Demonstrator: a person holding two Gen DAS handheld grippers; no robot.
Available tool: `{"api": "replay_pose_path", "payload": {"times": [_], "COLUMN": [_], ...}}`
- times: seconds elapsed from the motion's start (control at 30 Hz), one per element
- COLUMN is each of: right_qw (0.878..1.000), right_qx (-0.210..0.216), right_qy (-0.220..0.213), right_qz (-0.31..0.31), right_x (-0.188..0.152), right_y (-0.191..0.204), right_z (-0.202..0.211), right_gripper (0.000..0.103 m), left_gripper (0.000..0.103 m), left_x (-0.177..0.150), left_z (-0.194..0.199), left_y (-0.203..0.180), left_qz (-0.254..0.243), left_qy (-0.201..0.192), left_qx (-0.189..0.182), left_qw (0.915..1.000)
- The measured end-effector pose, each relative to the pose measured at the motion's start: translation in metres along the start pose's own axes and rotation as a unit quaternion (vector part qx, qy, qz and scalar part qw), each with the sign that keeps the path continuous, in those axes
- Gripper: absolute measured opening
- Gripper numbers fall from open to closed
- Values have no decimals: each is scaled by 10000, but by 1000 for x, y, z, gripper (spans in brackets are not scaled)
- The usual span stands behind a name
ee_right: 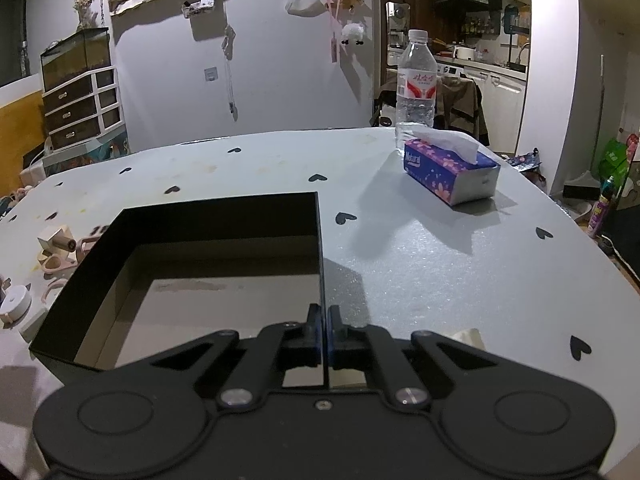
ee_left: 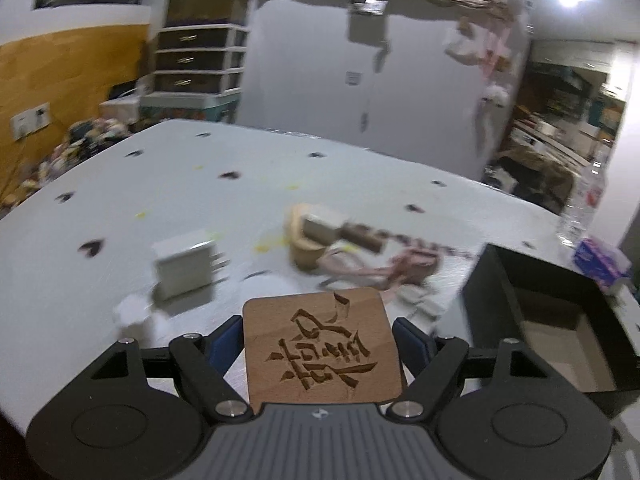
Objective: Organize rigid objects
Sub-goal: 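Carry the wooden tile into the black box and open the left gripper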
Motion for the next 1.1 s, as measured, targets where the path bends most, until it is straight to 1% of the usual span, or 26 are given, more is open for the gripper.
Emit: {"api": "replay_pose_path", "payload": {"times": [0.13,0.27,0.37,0.43,0.63,0.67,0.73,0.87,1.0,1.1], "right_qw": [10000,9999,9999,9998,9996,9995,9995,9993,9992,9991], "right_qx": [60,109,86,111,176,178,187,225,253,249], "right_qy": [11,43,76,93,175,189,209,229,269,326], "right_qz": [-35,-85,-119,-167,-160,-155,-158,-176,-144,-99], "right_x": [0,1,3,5,8,9,10,11,11,13], "right_y": [-2,-4,-4,-4,-4,-3,-3,-3,-1,1], "right_z": [0,-1,-2,-3,-8,-8,-9,-11,-12,-13], "right_gripper": [3,3,3,3,3,3,3,3,3,3], "left_gripper": [80,80,80,80,80,80,80,80,80,80], "left_x": [15,31,40,45,48,47,44,38,37,36], "left_z": [-2,-8,-12,-14,-41,-47,-56,-83,-96,-103], "left_y": [-34,-76,-107,-128,-184,-194,-209,-233,-252,-259], "left_qz": [-312,-578,-694,-746,-690,-713,-720,-589,-702,-746], "left_qy": [65,234,416,518,1167,1258,1376,1696,1651,1729], "left_qx": [-474,-942,-1361,-1556,-2057,-2099,-2101,-2131,-2032,-2031], "left_qw": [9984,9936,9874,9836,9692,9670,9653,9604,9626,9609]}}
Point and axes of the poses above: each gripper's, at about its wrist camera, not at the fingertips, and z roughly against the way its jaws point, y to its left, x to its top, the point moved 2 cm from there along -z, roughly the way its jaws point, and after that the axes turned 12 degrees about x, right-handed, at the moved point
